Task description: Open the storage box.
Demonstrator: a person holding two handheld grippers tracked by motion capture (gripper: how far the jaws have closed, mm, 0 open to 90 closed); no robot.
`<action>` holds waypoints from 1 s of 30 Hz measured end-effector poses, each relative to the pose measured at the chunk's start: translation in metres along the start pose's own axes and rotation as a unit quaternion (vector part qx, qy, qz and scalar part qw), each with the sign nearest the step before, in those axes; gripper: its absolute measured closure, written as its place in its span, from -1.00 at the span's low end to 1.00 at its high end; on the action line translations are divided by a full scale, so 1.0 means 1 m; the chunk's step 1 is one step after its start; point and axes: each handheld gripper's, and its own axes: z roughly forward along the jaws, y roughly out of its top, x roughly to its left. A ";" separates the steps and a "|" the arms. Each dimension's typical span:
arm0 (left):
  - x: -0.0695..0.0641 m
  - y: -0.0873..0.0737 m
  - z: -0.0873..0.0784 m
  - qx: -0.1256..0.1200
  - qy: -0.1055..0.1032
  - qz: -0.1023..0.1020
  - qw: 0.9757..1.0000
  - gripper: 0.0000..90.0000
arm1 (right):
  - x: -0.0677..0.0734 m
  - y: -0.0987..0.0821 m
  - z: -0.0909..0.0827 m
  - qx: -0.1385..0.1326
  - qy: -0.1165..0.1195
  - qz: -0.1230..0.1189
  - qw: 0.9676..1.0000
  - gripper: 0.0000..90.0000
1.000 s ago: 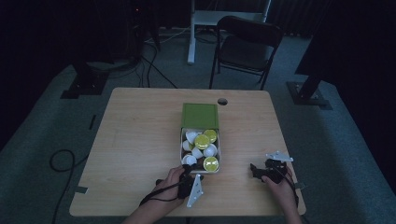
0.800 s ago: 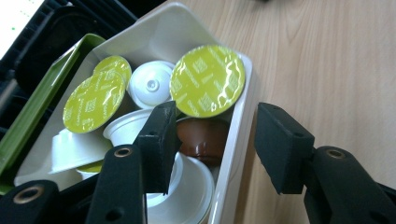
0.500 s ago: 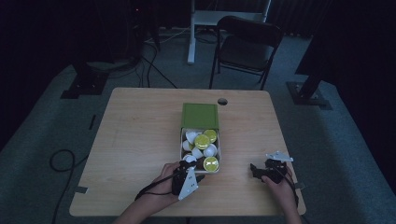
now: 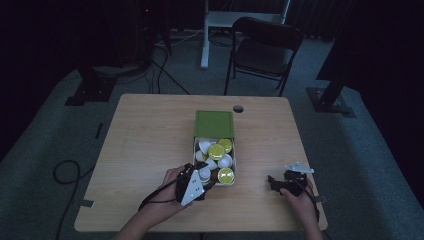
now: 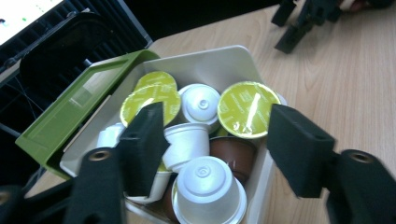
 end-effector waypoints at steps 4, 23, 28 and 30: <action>0.005 0.000 -0.003 -0.009 0.015 -0.014 1.000 -0.24 | 0.000 0.000 0.000 0.000 0.000 0.000 1.000 -0.77; 0.041 -0.027 -0.025 -0.006 0.085 -0.078 0.993 -0.57 | 0.000 0.000 0.000 0.000 0.000 0.000 1.000 -0.77; 0.045 -0.038 -0.028 0.002 0.091 -0.094 0.991 -0.58 | 0.000 0.000 0.000 0.000 0.000 0.000 1.000 -0.77; 0.045 -0.038 -0.028 0.002 0.091 -0.094 0.991 -0.60 | 0.000 0.000 0.000 0.000 0.000 0.000 1.000 -0.77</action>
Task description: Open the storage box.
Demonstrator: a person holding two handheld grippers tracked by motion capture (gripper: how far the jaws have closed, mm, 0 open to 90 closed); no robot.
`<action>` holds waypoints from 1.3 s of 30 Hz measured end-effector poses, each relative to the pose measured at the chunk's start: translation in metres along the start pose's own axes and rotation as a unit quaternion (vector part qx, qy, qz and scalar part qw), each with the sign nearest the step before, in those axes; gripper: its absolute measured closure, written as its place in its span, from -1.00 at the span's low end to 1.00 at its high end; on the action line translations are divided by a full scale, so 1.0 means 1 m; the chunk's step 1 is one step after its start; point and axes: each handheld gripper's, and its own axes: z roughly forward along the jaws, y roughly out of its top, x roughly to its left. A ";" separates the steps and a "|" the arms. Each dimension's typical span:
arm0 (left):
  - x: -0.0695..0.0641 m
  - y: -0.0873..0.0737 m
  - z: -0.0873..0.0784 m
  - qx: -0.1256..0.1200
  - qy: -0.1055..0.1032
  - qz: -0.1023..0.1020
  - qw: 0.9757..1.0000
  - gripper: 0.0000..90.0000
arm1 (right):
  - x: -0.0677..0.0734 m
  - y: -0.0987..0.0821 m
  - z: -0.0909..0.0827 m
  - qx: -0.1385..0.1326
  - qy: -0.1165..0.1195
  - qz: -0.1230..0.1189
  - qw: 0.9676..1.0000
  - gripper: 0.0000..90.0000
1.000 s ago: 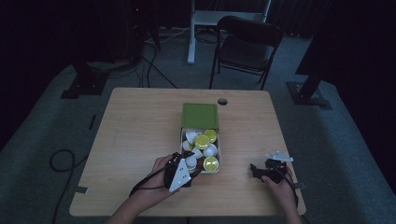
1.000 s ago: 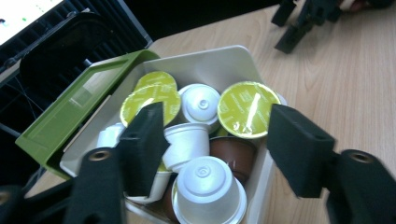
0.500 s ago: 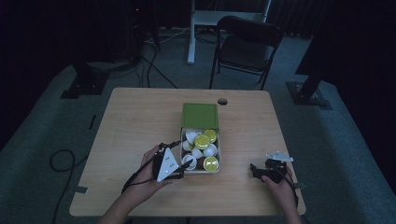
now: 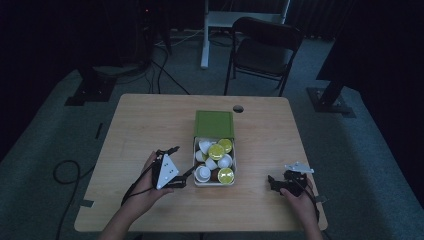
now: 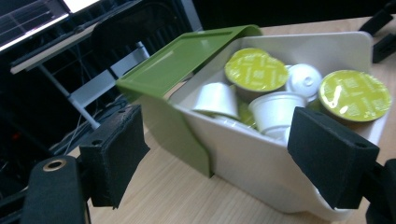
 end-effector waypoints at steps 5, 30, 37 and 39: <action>0.007 -0.014 -0.001 0.016 0.011 -0.024 1.000 -0.67 | 0.000 0.000 0.000 0.000 0.000 0.000 1.000 -0.77; 0.021 -0.074 -0.018 0.121 0.018 -0.090 0.988 -0.67 | 0.000 0.000 0.000 0.000 0.000 0.000 1.000 -0.77; 0.032 -0.087 -0.029 0.151 0.040 -0.146 0.977 -0.67 | 0.000 0.000 0.000 0.000 0.000 0.000 1.000 -0.77; 0.034 -0.091 -0.032 0.153 0.046 -0.151 0.976 -0.67 | 0.000 0.000 0.000 0.000 0.000 0.000 1.000 -0.77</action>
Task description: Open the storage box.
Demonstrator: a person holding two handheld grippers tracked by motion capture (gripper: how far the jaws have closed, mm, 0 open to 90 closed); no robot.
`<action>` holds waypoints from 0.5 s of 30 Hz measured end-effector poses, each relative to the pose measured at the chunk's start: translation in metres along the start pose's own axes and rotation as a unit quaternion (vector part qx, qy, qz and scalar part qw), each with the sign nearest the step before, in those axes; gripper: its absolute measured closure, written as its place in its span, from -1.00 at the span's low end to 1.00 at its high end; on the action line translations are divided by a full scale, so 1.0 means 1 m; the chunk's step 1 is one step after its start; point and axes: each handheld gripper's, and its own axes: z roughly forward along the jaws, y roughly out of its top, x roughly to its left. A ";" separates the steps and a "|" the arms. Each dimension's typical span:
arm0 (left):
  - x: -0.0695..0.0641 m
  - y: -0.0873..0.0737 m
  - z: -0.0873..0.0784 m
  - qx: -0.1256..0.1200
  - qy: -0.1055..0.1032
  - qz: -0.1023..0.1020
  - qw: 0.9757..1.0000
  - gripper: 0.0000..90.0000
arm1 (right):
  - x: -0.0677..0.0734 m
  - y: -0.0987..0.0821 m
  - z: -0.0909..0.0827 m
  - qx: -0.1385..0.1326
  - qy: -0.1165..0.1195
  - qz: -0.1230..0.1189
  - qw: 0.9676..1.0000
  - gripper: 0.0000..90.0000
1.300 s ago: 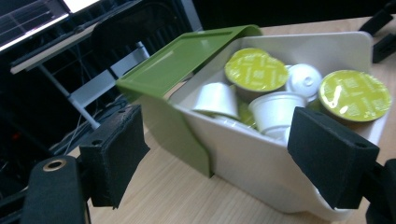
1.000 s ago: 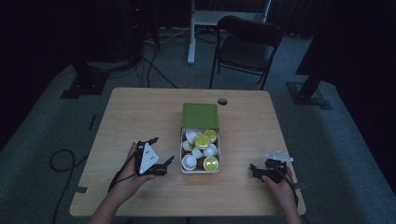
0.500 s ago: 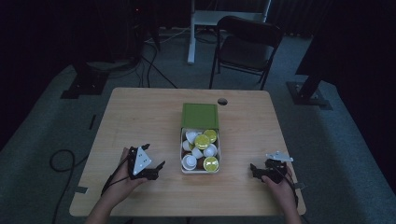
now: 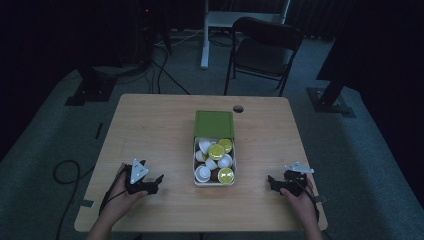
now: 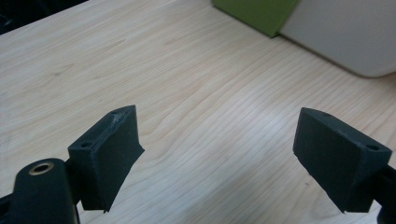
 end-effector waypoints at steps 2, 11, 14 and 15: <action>0.002 -0.002 -0.001 -0.001 0.006 -0.005 1.000 -0.67 | 0.000 0.000 0.000 0.000 0.000 0.000 1.000 -0.77; 0.017 -0.016 -0.010 0.024 0.030 -0.036 0.999 -0.67 | 0.000 0.000 0.000 0.000 0.000 0.000 1.000 -0.77; 0.020 -0.019 -0.012 0.030 0.036 -0.052 0.998 -0.67 | 0.000 0.000 0.000 0.000 0.000 -0.001 1.000 -0.77; 0.021 -0.020 -0.012 0.035 0.037 -0.050 0.997 -0.67 | 0.000 0.000 0.000 0.000 0.000 0.000 1.000 -0.77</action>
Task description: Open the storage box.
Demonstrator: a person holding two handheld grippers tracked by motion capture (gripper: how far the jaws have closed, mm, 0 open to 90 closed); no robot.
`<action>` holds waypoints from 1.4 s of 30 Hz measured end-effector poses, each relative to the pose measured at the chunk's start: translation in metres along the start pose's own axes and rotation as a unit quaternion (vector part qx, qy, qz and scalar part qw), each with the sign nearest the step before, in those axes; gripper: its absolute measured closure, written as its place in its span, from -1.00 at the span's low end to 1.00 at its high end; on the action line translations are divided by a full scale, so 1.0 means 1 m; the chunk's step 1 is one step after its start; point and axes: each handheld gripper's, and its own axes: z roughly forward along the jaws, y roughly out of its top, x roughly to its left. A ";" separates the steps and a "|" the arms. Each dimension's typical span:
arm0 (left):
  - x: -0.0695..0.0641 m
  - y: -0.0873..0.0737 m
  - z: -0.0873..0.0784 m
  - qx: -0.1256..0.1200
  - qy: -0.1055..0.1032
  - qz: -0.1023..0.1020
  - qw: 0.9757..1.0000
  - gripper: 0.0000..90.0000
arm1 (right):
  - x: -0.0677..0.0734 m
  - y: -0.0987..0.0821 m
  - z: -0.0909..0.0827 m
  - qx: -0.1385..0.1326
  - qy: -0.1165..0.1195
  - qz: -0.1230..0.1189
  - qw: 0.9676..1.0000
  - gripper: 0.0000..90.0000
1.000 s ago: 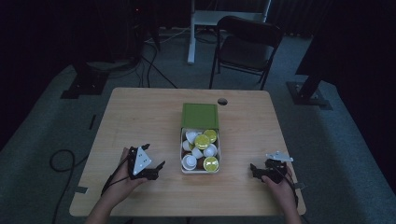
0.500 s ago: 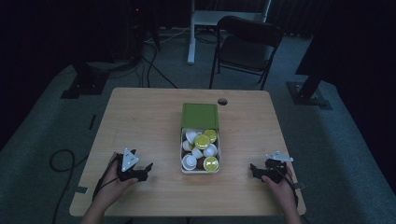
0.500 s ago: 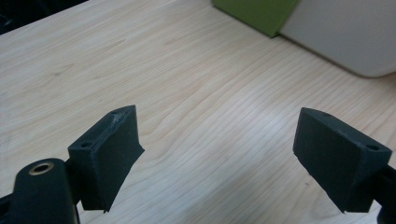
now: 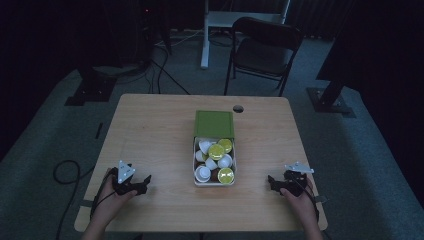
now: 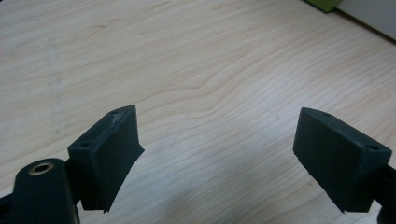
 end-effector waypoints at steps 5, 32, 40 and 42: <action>0.002 -0.004 0.001 0.015 0.002 -0.003 1.000 -0.67 | 0.000 0.000 0.000 0.000 0.000 0.000 1.000 -0.77; 0.005 -0.014 0.013 0.059 -0.029 -0.025 0.998 -0.67 | 0.000 0.001 0.001 0.000 0.003 -0.003 1.000 -0.77; 0.005 -0.012 0.018 0.072 -0.053 -0.033 0.995 -0.83 | 0.000 0.002 0.002 0.001 0.006 -0.006 1.000 -0.77; 0.006 -0.012 0.019 0.072 -0.050 -0.035 0.995 -0.83 | 0.000 0.002 0.002 0.000 0.007 -0.006 1.000 -0.77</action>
